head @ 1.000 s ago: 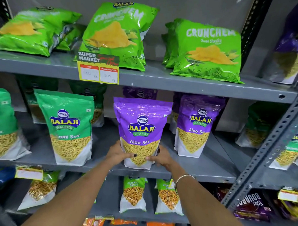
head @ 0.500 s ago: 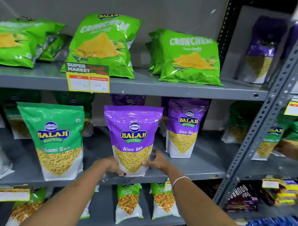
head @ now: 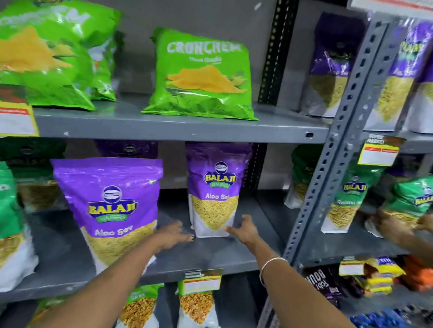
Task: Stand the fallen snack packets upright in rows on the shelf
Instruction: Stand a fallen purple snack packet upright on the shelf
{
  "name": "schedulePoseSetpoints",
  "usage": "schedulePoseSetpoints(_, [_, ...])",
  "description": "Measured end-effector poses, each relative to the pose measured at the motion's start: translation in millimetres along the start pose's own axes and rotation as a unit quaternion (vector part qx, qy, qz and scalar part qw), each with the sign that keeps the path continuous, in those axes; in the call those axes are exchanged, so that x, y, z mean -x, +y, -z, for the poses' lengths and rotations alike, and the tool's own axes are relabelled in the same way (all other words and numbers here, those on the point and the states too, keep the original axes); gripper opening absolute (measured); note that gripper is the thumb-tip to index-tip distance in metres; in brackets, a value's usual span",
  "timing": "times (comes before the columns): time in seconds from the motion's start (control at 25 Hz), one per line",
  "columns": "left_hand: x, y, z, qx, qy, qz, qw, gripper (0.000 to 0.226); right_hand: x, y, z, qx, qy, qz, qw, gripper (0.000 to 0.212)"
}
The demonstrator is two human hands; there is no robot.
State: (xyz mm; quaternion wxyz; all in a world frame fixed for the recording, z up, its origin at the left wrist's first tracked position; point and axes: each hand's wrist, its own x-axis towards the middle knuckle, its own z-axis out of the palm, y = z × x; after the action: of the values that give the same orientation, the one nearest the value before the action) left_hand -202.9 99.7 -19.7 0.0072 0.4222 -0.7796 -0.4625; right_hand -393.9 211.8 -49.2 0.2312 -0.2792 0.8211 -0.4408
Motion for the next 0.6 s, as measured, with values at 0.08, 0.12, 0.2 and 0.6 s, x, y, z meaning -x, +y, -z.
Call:
schedulePoseSetpoints(0.08, [-32.4, 5.9, -17.6, 0.141, 0.063, -0.021, 0.988, 0.089, -31.4, 15.5, 11.6, -0.059, -0.028, 0.008, 0.998, 0.119])
schedulePoseSetpoints(0.12, [-49.7, 7.4, -25.8, 0.193, 0.081, -0.04, 0.977, 0.098, -52.0, 25.0, 14.1, -0.084, -0.044, 0.01, 0.995, 0.133])
schedulePoseSetpoints(0.2, [-71.2, 11.0, -35.8, 0.257, 0.107, -0.067, 0.958, 0.085, -67.8, 23.9, 16.3, -0.086, -0.092, 0.006, 0.992, 0.123])
schedulePoseSetpoints(0.6, [-58.8, 22.5, -55.6, 0.251, 0.186, -0.009, 0.95, 0.055, -59.3, 19.8, 14.8, -0.143, -0.19, 0.043, 0.97, 0.063])
